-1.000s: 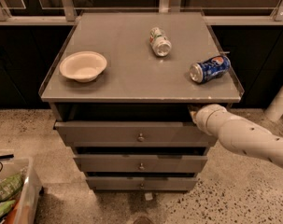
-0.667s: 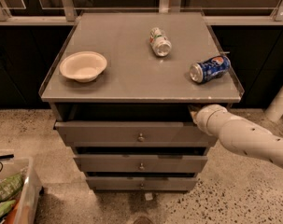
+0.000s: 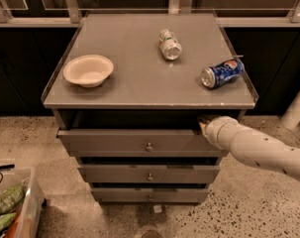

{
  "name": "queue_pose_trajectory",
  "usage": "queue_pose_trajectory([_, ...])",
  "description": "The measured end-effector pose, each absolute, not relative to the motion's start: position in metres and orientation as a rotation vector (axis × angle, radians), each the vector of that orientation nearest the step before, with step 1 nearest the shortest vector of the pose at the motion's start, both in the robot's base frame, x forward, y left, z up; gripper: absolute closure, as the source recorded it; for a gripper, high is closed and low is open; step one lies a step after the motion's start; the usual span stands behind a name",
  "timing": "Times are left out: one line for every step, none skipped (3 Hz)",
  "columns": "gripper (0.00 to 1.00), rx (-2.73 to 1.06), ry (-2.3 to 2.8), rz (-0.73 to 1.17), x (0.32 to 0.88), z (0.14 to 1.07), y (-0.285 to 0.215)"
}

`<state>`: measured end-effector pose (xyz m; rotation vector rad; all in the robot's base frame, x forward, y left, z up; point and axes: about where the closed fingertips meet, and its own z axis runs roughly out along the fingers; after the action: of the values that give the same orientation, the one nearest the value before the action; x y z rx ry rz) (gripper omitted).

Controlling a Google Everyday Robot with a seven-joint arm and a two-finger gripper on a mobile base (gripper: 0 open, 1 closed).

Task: Open top drawer

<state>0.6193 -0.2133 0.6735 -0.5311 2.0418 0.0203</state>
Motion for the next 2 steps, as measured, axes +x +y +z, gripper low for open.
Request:
queue_pose_trajectory([1.00, -0.532, 2.042, 0.020, 0.6203, 0.6788, -0.2134])
queue_pose_trajectory([1.00, -0.579, 2.040, 0.024, 0.6223, 0.6756, -0.2116])
